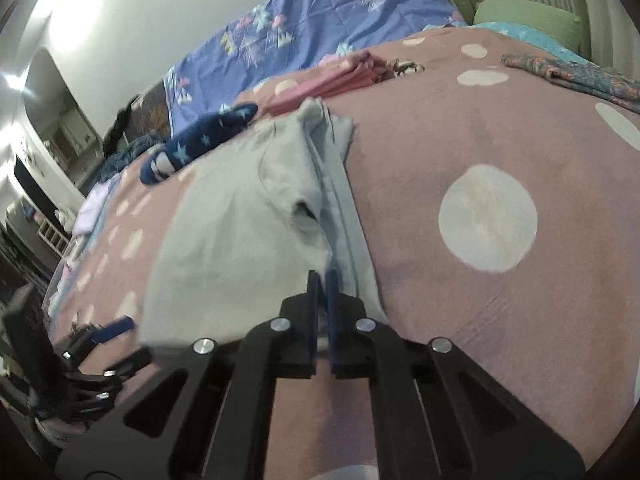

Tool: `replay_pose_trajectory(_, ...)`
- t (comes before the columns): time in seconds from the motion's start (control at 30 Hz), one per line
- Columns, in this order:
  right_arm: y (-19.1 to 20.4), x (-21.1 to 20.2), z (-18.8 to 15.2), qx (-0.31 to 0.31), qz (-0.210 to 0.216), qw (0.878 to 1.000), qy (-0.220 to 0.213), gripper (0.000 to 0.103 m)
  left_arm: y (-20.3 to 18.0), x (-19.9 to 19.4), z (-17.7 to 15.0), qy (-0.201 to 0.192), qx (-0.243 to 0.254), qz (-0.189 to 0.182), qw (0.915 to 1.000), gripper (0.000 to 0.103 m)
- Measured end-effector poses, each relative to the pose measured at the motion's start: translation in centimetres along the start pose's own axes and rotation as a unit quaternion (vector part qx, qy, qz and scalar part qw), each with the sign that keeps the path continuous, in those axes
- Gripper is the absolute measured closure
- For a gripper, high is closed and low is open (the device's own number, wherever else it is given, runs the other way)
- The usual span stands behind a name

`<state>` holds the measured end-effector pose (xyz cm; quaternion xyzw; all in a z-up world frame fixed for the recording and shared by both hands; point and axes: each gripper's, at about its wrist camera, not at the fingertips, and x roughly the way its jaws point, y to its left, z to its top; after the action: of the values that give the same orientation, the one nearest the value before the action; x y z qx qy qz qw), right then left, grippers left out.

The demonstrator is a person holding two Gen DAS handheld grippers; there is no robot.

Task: Fold small clothes
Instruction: 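Lay the grey shirt flat on the bed and open both grippers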

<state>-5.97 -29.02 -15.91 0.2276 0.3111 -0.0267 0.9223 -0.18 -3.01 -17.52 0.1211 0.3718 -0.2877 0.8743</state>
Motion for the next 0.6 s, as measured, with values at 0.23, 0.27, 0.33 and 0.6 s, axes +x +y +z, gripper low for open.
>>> replay_pose_trajectory(0.23, 0.7, -0.7, 0.0, -0.028, -0.026, 0.999, 0.012, 0.100, -0.2, -1.4, -0.8, -0.016, 0.014, -0.004, 0.9998, 0.089)
replay_pose_trajectory(0.27, 0.2, 0.3, -0.5, -0.021, -0.035, 0.999, 0.035, 0.100, -0.2, -1.4, -1.1, -0.012, 0.016, -0.004, 0.9998, 0.090)
replay_pose_trajectory(0.33, -0.7, 1.6, -1.6, 0.005, -0.036, 0.997, 0.063, 0.100, 0.1, -1.2, -1.7, -0.001, 0.008, -0.002, 1.0000, 0.096)
replay_pose_trajectory(0.6, 1.2, -1.2, 0.5, -0.026, -0.013, 1.000, 0.008, 0.095, 1.0, -4.9, 0.3, -0.062, -0.011, -0.061, 0.9962, 0.102)
